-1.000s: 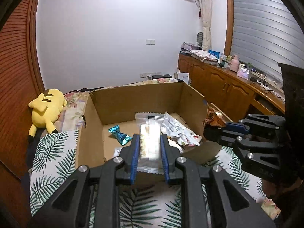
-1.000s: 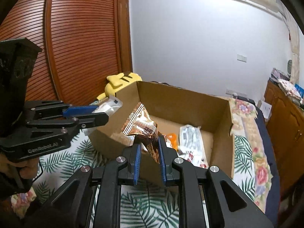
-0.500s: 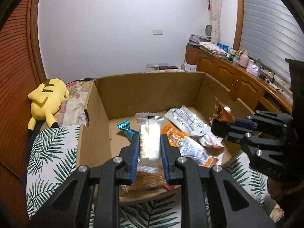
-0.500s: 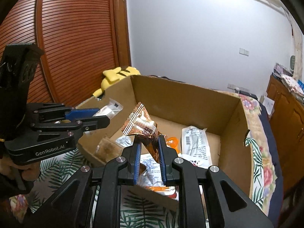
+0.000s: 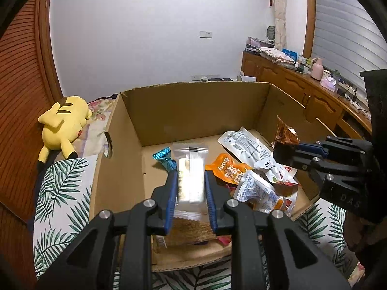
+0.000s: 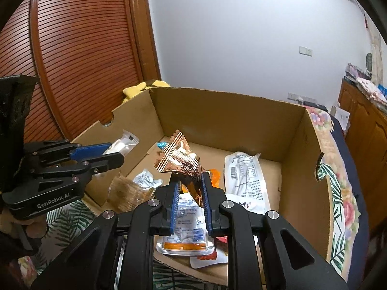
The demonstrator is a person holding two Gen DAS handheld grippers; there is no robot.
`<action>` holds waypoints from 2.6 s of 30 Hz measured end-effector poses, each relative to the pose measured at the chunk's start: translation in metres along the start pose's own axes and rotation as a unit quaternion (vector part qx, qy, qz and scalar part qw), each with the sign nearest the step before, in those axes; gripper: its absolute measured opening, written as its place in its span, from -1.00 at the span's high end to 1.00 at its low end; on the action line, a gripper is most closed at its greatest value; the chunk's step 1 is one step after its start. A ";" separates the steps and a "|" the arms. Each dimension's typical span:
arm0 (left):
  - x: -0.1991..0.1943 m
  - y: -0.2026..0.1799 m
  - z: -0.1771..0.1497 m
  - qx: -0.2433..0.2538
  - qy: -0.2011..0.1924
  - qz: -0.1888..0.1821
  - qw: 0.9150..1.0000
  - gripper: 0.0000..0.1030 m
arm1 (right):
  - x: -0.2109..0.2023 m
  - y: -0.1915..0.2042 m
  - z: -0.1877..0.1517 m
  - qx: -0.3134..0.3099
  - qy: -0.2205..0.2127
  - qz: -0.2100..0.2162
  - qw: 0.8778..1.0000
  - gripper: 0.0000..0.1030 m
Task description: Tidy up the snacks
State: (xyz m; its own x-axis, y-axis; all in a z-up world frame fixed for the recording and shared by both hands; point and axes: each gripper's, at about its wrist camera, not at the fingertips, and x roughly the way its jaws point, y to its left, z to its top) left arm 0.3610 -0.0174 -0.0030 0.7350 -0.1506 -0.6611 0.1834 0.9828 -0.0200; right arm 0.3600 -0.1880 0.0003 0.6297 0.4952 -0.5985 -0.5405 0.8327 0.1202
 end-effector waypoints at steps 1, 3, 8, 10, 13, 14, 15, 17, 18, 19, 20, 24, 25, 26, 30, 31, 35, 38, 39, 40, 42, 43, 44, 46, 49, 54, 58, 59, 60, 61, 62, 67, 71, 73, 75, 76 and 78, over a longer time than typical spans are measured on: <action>0.000 0.000 0.000 0.001 0.000 0.002 1.000 0.60 | 0.001 0.000 0.000 0.001 0.001 0.000 1.000 0.69; 0.001 -0.001 0.000 0.002 0.001 0.004 1.000 0.60 | 0.002 -0.001 -0.001 0.004 0.004 0.001 1.000 0.69; 0.002 0.000 0.001 0.001 0.003 0.009 1.000 0.57 | 0.005 -0.003 -0.004 0.008 0.008 -0.001 1.000 0.65; 0.001 -0.001 0.000 0.001 0.002 0.013 1.000 0.54 | 0.004 -0.004 -0.004 0.013 0.009 0.000 1.000 0.61; 0.000 -0.001 0.001 0.003 0.001 0.019 1.000 0.44 | 0.003 -0.004 -0.005 0.017 0.009 0.000 1.000 0.51; -0.001 -0.001 0.001 0.003 0.001 0.020 1.000 0.43 | 0.003 -0.004 -0.005 0.017 0.009 -0.001 1.000 0.51; -0.002 -0.001 0.001 0.003 0.000 0.021 1.000 0.43 | 0.002 -0.004 -0.005 0.016 0.009 -0.001 1.000 0.51; -0.006 -0.002 0.000 0.004 -0.001 0.024 1.000 0.42 | 0.000 -0.003 -0.005 0.016 0.007 -0.002 1.000 0.51; -0.009 -0.002 0.000 0.006 -0.003 0.026 1.000 0.41 | -0.002 -0.002 -0.005 0.015 0.006 -0.003 1.000 0.51; -0.012 -0.003 0.000 0.007 -0.004 0.028 1.000 0.41 | -0.003 -0.001 -0.005 0.015 0.004 -0.004 1.000 0.50; -0.014 -0.004 -0.001 0.009 -0.005 0.029 1.000 0.40 | -0.006 0.000 -0.005 0.015 0.003 -0.003 1.000 0.50; -0.032 -0.009 -0.002 0.014 -0.014 0.034 0.999 0.37 | -0.020 0.006 -0.007 0.013 -0.005 -0.006 1.000 0.50; -0.038 -0.011 -0.002 0.016 -0.018 0.035 0.999 0.37 | -0.024 0.007 -0.008 0.013 -0.007 -0.006 1.000 0.49; -0.043 -0.013 -0.002 0.018 -0.020 0.036 0.999 0.36 | -0.029 0.008 -0.009 0.013 -0.008 -0.007 1.000 0.49; -0.067 -0.018 -0.002 0.023 -0.034 0.038 0.998 0.33 | -0.051 0.014 -0.010 0.014 -0.021 -0.015 1.000 0.48; -0.073 -0.019 -0.003 0.024 -0.037 0.038 0.998 0.33 | -0.055 0.015 -0.010 0.015 -0.025 -0.016 0.999 0.48; -0.099 -0.026 -0.006 0.029 -0.052 0.040 0.997 0.30 | -0.080 0.024 -0.013 0.015 -0.041 -0.024 0.999 0.45; -0.119 -0.032 -0.010 0.033 -0.063 0.042 0.997 0.27 | -0.098 0.030 -0.016 0.016 -0.053 -0.028 0.998 0.42; -0.127 -0.035 -0.012 0.034 -0.067 0.044 0.996 0.26 | -0.105 0.033 -0.017 0.017 -0.057 -0.030 0.998 0.41; -0.134 -0.037 -0.013 0.035 -0.070 0.045 0.996 0.26 | -0.112 0.036 -0.019 0.017 -0.061 -0.033 0.997 0.40; -0.147 -0.040 -0.016 0.036 -0.078 0.048 0.995 0.24 | -0.122 0.041 -0.022 0.016 -0.067 -0.036 0.997 0.39; -0.155 -0.041 -0.018 0.036 -0.083 0.050 0.995 0.23 | -0.127 0.043 -0.023 0.015 -0.070 -0.038 0.997 0.37; -0.160 -0.042 -0.020 0.036 -0.086 0.051 0.994 0.20 | -0.133 0.046 -0.025 0.014 -0.074 -0.040 0.996 0.35; -0.172 -0.043 -0.024 0.035 -0.094 0.053 0.994 0.14 | -0.143 0.051 -0.028 0.014 -0.082 -0.044 0.996 0.28; -0.188 -0.046 -0.032 0.032 -0.101 0.056 0.993 0.07 | -0.159 0.059 -0.035 0.018 -0.091 -0.051 0.994 0.16; -0.211 -0.050 -0.045 0.032 -0.108 0.062 0.992 0.03 | -0.177 0.069 -0.047 0.023 -0.101 -0.064 0.993 -0.01; -0.228 -0.053 -0.056 0.028 -0.115 0.068 0.991 -0.01 | -0.190 0.075 -0.055 0.031 -0.110 -0.072 0.991 -0.26; -0.232 -0.054 -0.059 0.027 -0.117 0.069 0.990 -0.08 | -0.193 0.076 -0.057 0.033 -0.113 -0.074 0.990 -0.30; -0.236 -0.054 -0.062 0.025 -0.119 0.070 0.990 -0.09 | -0.197 0.077 -0.059 0.038 -0.116 -0.076 0.990 -0.39; -0.241 -0.055 -0.065 0.023 -0.122 0.071 0.990 -0.09 | -0.199 0.078 -0.060 0.040 -0.118 -0.077 0.989 -0.48; -0.244 -0.055 -0.068 0.024 -0.122 0.073 0.990 -0.10 | -0.203 0.079 -0.063 0.042 -0.121 -0.078 0.989 -0.53; -0.257 -0.058 -0.079 0.024 -0.127 0.080 0.988 -0.15 | -0.215 0.086 -0.072 0.045 -0.130 -0.088 0.987 -0.75; -0.270 -0.058 -0.090 0.017 -0.139 0.077 0.987 -0.32 | -0.224 0.089 -0.081 0.053 -0.136 -0.099 0.984 -0.79; -0.276 -0.058 -0.095 0.013 -0.149 0.076 0.986 -0.38 | -0.227 0.092 -0.084 0.056 -0.140 -0.106 0.983 -0.82; -0.279 -0.057 -0.100 0.013 -0.151 0.077 0.985 -0.39 | -0.230 0.096 -0.087 0.054 -0.142 -0.108 0.982 -0.90; -0.280 -0.058 -0.102 0.013 -0.149 0.080 0.986 -0.39 | -0.231 0.099 -0.088 0.053 -0.143 -0.112 0.982 -1.00; -0.281 -0.056 -0.106 0.009 -0.148 0.085 0.985 -0.40 | -0.234 0.102 -0.091 0.052 -0.149 -0.117 0.981 -1.00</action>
State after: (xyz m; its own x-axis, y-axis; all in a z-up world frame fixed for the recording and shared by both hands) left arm 0.0752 -0.0192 0.1046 0.9138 -0.0104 -0.4061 0.0501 0.9949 0.0872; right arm 0.1071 -0.2416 0.0806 0.8731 0.3259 -0.3625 -0.3125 0.9450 0.0969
